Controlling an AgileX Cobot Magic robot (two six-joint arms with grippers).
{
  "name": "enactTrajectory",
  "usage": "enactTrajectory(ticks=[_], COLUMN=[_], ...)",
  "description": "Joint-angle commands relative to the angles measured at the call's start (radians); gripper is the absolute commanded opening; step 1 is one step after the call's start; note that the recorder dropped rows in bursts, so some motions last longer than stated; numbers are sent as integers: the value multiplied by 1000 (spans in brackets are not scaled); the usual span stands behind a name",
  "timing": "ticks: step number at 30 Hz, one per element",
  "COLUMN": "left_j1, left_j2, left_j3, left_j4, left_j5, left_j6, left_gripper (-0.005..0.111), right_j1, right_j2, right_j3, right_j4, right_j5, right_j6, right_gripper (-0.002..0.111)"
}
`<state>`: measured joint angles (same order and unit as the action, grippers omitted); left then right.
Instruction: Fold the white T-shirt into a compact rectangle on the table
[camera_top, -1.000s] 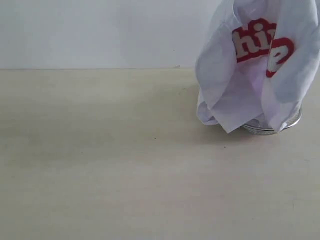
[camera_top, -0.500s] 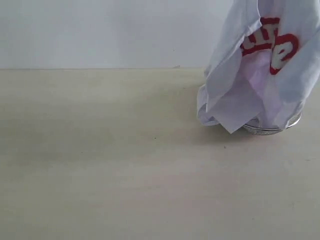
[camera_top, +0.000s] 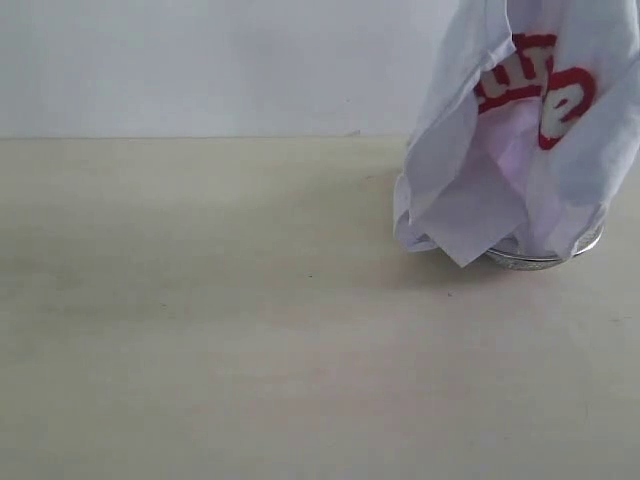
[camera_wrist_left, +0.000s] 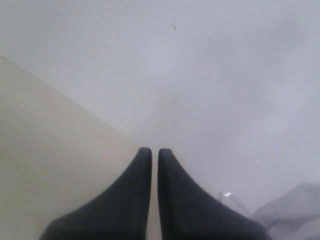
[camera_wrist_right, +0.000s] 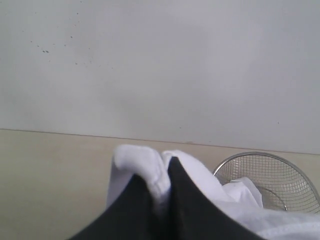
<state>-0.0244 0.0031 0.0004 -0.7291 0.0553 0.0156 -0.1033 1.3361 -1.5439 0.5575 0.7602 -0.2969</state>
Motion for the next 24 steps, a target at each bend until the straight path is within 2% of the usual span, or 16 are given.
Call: enactTrajectory(ticks=[1,7,11,17,20,24], left_j1=[4,4,4,4,4,4], left_j2=[-3,-3,-3,166,302,530], left_j3=[0,-42,-113,-214,-272,-356], left_j4=[-256,-250,-250,-303,-446,-794], left_j5=[-16,27,96,214,293,522], left_j6=[-24,28,154,361,596,1131], left_gripper=[5,5,5,5,5,5], right_j1=[-4,-4,-4,-4,-4,-4], right_j2=[-12,-12,-12,-12,-12,-12], right_j3=[-4,-4,-4,-4,-4,-4], right_j4=[57,166,166,175,215,250], right_j5=[3,5,14,41,57,67], right_j6=[-33,-90,-97,-97,-97,-99], right_gripper=[0,0,0,0,0,0])
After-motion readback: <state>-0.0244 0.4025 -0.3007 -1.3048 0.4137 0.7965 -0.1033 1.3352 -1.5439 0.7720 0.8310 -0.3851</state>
